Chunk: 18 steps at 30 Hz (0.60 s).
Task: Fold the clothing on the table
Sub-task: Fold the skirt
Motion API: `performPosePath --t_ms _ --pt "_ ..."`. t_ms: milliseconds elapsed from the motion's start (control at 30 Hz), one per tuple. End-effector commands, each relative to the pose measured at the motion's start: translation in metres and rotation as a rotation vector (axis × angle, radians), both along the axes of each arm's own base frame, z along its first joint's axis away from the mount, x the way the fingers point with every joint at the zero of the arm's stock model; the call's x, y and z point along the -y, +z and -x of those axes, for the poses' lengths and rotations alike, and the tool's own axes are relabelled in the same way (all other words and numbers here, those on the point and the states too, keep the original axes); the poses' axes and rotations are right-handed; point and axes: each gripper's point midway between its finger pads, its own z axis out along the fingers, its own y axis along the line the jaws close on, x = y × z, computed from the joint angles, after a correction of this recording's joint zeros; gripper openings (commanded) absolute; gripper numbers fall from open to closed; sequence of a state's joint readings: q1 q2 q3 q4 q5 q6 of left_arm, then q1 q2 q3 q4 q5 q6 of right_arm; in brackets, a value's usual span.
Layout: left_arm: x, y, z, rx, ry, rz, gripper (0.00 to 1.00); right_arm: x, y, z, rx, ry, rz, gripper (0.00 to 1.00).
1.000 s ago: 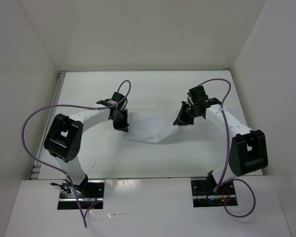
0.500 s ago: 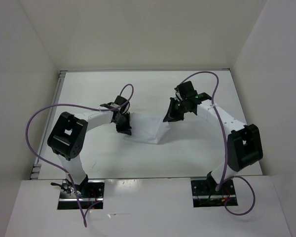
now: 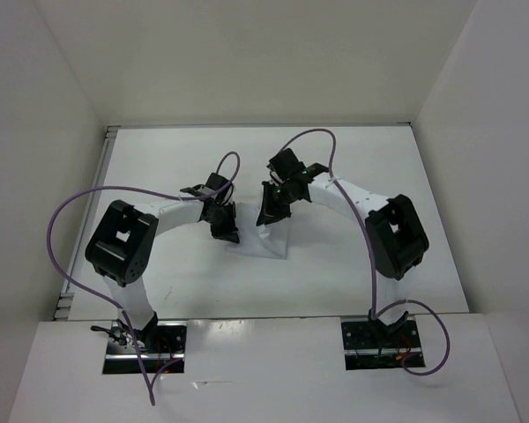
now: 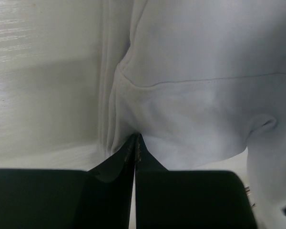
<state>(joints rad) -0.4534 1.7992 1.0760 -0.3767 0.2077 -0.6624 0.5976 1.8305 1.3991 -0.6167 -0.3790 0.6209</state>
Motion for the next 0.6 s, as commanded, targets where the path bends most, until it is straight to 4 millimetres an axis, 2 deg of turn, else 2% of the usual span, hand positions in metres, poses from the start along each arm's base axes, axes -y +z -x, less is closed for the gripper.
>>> performPosePath --t_ms 0,33,67,200,233,367,400,433,500,567 --pt "0.006 0.011 0.003 0.018 -0.001 0.035 0.04 -0.035 0.013 -0.009 0.036 0.038 -0.088 0.0" --pt "0.004 0.008 0.005 0.01 -0.001 0.031 0.04 -0.041 0.015 -0.011 0.046 0.048 -0.096 0.0" --pt "0.004 0.008 0.005 0.01 -0.001 0.031 0.04 -0.041 0.002 -0.011 0.023 0.047 -0.079 0.0" --pt "0.005 0.014 0.004 0.026 -0.001 0.039 0.04 -0.053 -0.007 -0.011 0.001 0.064 -0.097 0.0" --pt "0.003 0.011 0.007 0.017 -0.001 0.035 0.04 -0.056 -0.002 -0.015 0.018 0.065 -0.109 0.0" --pt "0.003 0.014 0.009 0.016 -0.001 0.035 0.04 -0.066 -0.004 -0.019 0.023 0.076 -0.113 0.0" --pt "0.001 0.013 0.008 0.02 0.003 0.027 0.04 -0.066 -0.011 -0.019 0.011 0.076 -0.104 0.0" --pt "0.0 0.011 0.01 0.012 0.003 0.023 0.04 -0.068 -0.006 -0.02 0.014 0.082 -0.117 0.0" --pt "0.0 0.014 0.01 0.02 0.003 0.027 0.04 -0.072 -0.014 -0.018 0.002 0.09 -0.109 0.0" --pt "0.0 0.014 0.01 0.02 0.003 0.027 0.03 -0.078 -0.008 -0.015 0.005 0.107 -0.125 0.0"
